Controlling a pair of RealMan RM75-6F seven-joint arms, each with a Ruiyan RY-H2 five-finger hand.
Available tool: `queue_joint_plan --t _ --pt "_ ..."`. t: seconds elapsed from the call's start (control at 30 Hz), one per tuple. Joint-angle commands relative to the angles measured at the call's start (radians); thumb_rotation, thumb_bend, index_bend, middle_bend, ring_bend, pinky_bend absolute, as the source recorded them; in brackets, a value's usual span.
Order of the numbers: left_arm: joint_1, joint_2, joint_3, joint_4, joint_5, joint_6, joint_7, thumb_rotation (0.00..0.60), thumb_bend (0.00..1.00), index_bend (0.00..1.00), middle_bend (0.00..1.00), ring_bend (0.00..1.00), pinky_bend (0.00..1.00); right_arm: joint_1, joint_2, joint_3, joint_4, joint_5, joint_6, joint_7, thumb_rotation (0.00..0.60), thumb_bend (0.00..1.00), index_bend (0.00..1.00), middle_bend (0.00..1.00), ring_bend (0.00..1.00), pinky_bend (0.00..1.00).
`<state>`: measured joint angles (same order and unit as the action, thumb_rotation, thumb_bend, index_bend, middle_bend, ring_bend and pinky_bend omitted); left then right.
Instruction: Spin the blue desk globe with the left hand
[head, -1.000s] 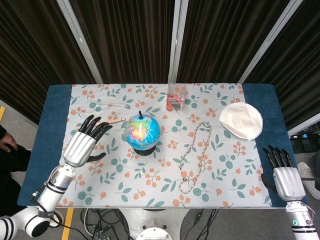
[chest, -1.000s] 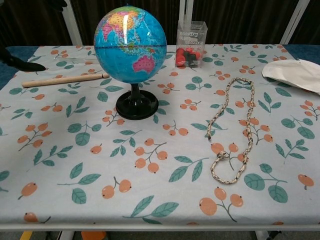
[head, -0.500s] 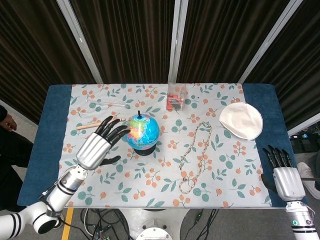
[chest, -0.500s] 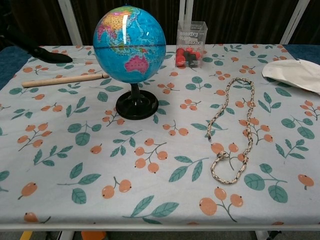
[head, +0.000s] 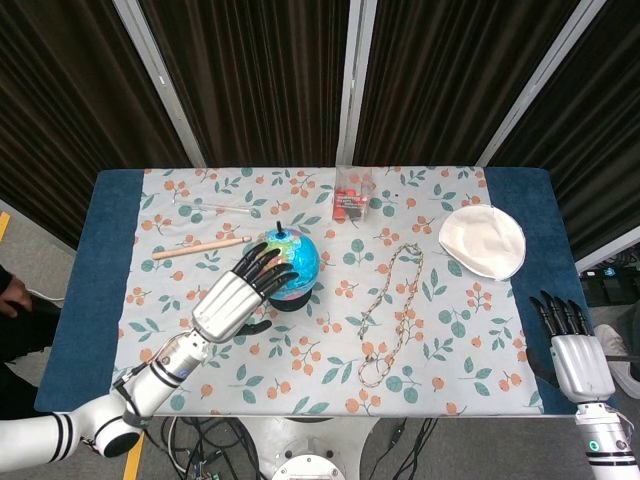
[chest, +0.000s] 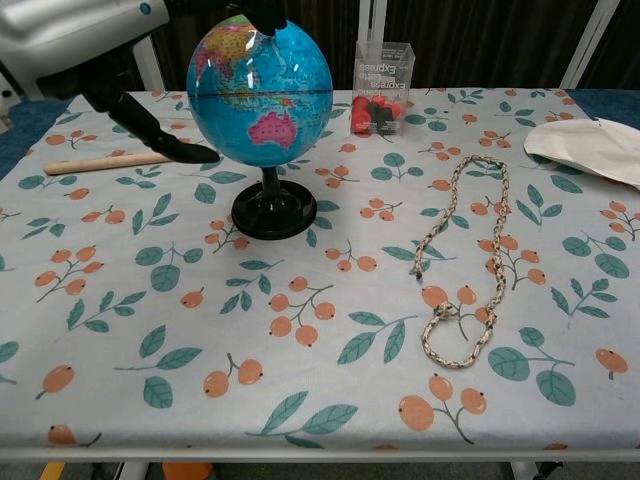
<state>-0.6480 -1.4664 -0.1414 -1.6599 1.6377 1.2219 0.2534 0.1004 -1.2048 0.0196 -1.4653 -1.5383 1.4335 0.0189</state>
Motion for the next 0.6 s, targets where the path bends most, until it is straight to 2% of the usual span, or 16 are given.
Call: queue_joint_plan --t 0.03,0.33,0.6 --pt "0.001 -0.001 0.002 0.003 -0.003 0.001 0.000 0.600 0.12 0.18 0.17 0.04 0.04 0.000 -0.001 -0.001 0.000 -0.001 -0.001 -0.001 0.600 0.33 0.00 0.00 0.00 0.00" --pt "0.032 0.031 0.019 -0.023 -0.012 0.033 0.039 0.600 0.12 0.18 0.17 0.04 0.04 0.003 -0.004 -0.001 0.000 0.000 -0.006 -0.007 0.600 0.33 0.00 0.00 0.00 0.00" --pt "0.108 0.124 0.040 -0.075 -0.074 0.081 0.058 0.600 0.12 0.18 0.18 0.04 0.04 0.005 -0.006 0.000 -0.006 -0.003 -0.006 -0.019 0.600 0.33 0.00 0.00 0.00 0.00"
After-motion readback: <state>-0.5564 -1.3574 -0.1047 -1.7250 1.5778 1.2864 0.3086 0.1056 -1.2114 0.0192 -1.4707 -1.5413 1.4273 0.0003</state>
